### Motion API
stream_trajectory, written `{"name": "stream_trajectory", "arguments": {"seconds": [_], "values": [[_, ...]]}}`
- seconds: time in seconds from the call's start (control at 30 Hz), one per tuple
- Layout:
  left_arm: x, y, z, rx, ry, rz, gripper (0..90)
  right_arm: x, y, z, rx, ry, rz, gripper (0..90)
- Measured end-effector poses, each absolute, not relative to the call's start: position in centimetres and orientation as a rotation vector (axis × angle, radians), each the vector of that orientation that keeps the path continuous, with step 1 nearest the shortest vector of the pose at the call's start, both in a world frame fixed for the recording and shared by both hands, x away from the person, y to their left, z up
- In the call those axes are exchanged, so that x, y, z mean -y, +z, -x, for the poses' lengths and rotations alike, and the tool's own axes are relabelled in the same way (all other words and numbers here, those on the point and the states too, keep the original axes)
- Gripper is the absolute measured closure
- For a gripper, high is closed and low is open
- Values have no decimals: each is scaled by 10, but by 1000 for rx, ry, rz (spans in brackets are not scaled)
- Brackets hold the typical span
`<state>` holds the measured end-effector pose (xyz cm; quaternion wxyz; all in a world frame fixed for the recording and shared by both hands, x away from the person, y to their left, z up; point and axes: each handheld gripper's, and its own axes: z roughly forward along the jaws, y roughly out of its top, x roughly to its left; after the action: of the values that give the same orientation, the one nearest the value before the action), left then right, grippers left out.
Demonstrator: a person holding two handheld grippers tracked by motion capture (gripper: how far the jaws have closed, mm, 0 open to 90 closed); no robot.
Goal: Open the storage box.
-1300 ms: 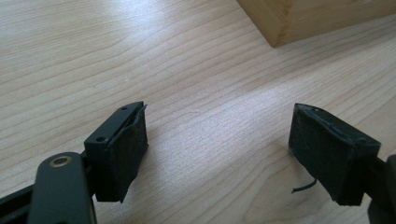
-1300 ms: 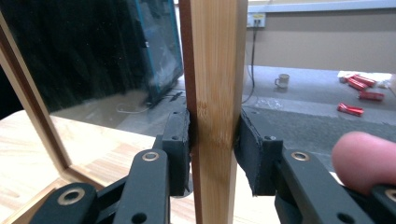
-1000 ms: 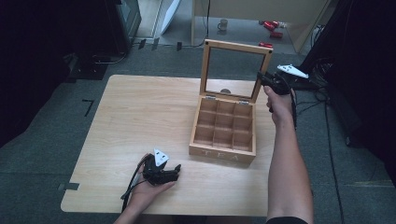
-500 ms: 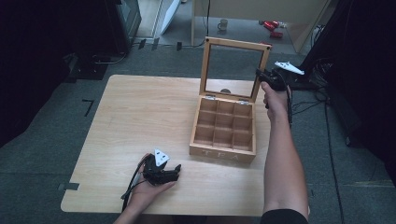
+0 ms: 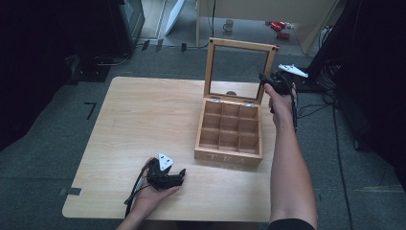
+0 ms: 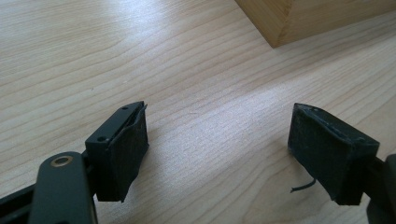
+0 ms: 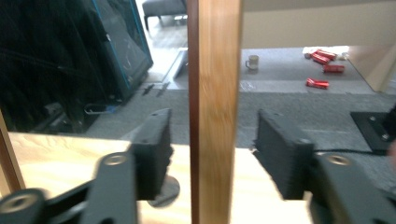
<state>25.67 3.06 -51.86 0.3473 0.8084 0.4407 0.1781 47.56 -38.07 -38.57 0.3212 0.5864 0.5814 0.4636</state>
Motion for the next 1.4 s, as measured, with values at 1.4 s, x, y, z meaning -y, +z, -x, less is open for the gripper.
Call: {"name": "stream_trajectory", "arguments": {"seconds": [1.4], "values": [[-28, -519, -254, -1113, 473, -2124, 193, 385, -454, -281, -1758, 1222, -1500, 110]]}}
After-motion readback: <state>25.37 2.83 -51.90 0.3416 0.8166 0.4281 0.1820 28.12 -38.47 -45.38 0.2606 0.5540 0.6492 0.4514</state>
